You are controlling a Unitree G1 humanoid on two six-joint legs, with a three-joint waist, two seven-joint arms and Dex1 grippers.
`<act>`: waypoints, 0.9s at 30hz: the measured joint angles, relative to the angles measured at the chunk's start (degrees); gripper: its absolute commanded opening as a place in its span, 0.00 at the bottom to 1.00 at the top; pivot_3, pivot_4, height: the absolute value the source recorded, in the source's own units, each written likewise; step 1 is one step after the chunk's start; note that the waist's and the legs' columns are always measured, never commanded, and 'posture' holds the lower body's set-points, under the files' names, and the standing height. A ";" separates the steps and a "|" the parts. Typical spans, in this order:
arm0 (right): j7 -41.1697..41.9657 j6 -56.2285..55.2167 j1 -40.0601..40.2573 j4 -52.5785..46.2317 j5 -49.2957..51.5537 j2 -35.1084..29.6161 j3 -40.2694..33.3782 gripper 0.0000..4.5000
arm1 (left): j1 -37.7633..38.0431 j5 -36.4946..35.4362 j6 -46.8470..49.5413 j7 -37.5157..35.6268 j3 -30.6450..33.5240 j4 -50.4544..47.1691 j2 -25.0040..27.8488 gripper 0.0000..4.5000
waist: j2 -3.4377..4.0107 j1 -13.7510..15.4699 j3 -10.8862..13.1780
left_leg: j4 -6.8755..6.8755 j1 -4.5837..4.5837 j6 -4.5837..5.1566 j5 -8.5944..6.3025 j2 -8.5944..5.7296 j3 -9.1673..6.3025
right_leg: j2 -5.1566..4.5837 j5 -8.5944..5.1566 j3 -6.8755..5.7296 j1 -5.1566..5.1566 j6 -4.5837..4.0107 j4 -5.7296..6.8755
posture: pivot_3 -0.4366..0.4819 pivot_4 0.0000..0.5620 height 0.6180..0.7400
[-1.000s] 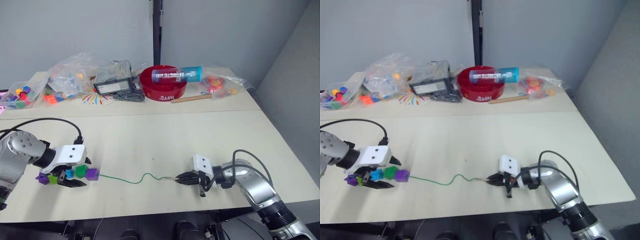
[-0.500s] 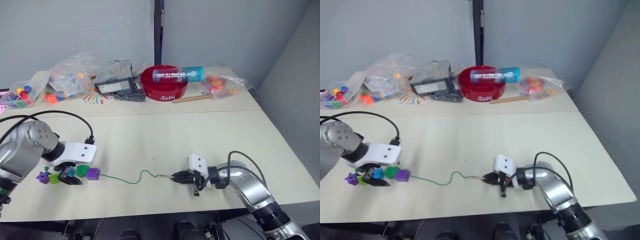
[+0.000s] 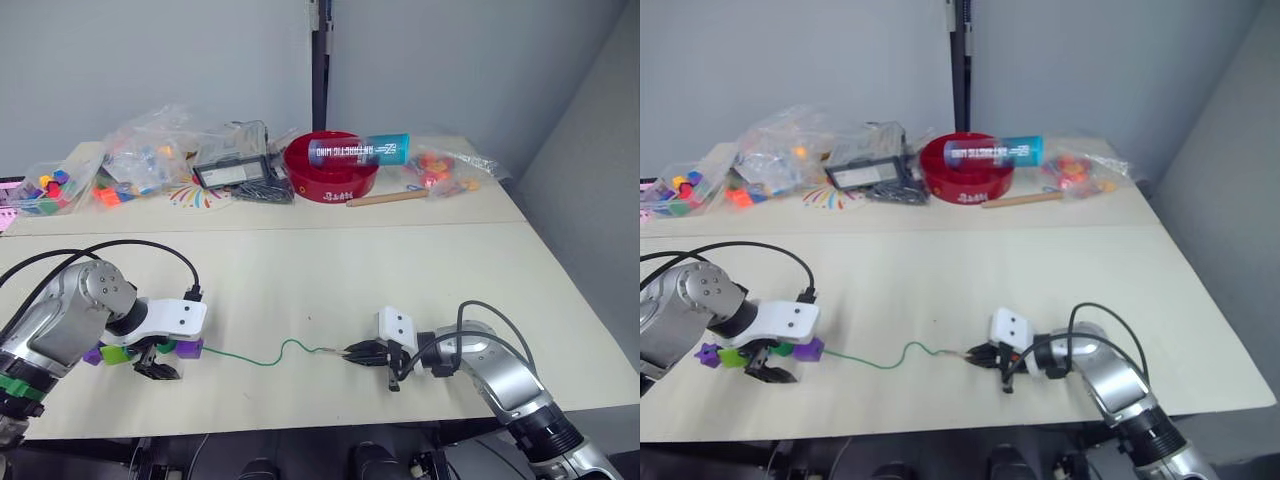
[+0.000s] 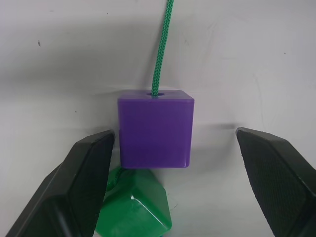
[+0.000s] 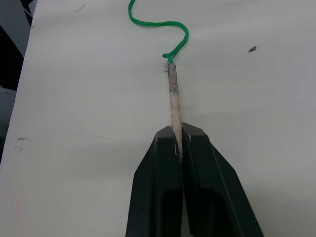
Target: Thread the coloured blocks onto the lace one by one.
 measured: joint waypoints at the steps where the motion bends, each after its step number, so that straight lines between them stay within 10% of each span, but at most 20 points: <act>1: -0.14 0.26 0.22 -0.19 0.00 0.00 0.00 0.00 | -0.07 0.10 -0.02 0.02 -0.01 0.07 -0.16 0.92 | 0.00 0.07 0.00 | 0.00 0.03 0.00 0.00 0.00 0.01 | 0.00 0.00 0.00 0.02 0.00 0.01 | 0.48 0.27 1.00; 3: -0.41 0.45 0.63 -0.49 0.05 0.00 0.00 0.00 | -0.25 0.57 -0.08 0.00 -0.03 0.18 -0.55 0.92 | 0.01 0.27 -0.01 | 0.00 0.07 0.00 0.00 0.00 0.02 | 0.00 0.00 0.01 0.05 0.00 0.01 | 0.48 0.27 1.00; 13: -0.95 0.89 1.34 -1.50 0.08 0.01 -0.04 0.00 | -5.12 4.28 -0.33 -1.43 -3.05 2.03 -3.71 0.26 | 0.02 0.72 -0.02 | 0.03 0.09 0.00 0.00 -0.01 0.03 | 0.00 0.00 0.03 0.08 -0.01 0.02 | 0.48 0.27 1.00; 27: -1.56 0.86 1.79 -1.93 0.05 -0.13 0.01 0.00 | -6.51 4.85 -0.22 -4.39 -3.94 2.43 -5.06 0.26 | 0.04 0.72 -0.03 | 0.03 0.11 0.00 0.00 -0.01 0.03 | 0.00 0.00 0.03 0.09 -0.01 0.04 | 0.48 0.27 1.00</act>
